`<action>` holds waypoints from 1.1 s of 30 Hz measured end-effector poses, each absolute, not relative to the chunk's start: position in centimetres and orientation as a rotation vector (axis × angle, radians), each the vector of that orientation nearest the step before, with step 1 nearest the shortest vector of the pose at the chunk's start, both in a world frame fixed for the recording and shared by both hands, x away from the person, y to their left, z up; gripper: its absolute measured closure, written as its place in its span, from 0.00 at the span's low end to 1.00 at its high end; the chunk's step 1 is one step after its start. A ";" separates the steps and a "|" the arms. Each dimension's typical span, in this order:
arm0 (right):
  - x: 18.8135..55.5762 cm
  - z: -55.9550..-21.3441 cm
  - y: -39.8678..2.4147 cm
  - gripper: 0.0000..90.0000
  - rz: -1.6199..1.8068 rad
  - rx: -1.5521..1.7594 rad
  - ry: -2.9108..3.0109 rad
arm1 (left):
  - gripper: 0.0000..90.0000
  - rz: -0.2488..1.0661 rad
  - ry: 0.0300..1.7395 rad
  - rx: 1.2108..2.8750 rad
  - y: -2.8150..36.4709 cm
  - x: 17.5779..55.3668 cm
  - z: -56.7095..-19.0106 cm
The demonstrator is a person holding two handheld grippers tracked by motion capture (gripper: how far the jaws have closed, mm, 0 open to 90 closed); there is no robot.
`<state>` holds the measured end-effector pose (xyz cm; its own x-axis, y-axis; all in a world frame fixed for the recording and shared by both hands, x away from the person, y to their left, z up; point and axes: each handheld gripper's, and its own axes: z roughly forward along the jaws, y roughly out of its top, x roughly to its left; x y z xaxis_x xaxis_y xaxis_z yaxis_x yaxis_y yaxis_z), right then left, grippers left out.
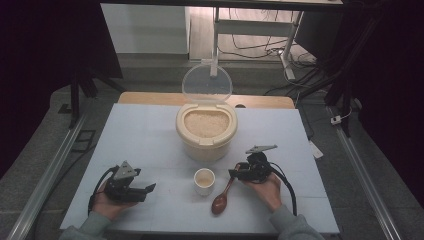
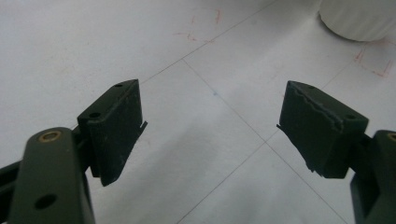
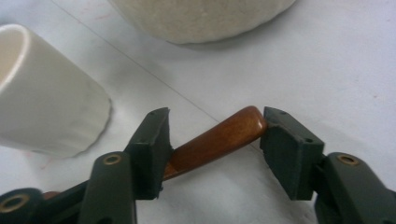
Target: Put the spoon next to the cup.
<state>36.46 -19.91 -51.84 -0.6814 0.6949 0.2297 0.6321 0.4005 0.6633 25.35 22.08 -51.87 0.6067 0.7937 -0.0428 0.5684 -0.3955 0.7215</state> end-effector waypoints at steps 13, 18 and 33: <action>35.6 -50.3 -21.7 0.46 1.237 1.141 2.445 | 0.24 0.405 1.073 2.105 22.2 25.2 -51.8; 34.0 -49.6 -23.5 0.47 1.269 1.055 2.421 | 0.24 0.406 1.071 2.106 22.2 25.2 -51.7; 30.3 -48.9 -29.1 0.47 1.343 0.970 2.336 | 0.23 0.418 1.062 2.088 22.2 25.0 -51.4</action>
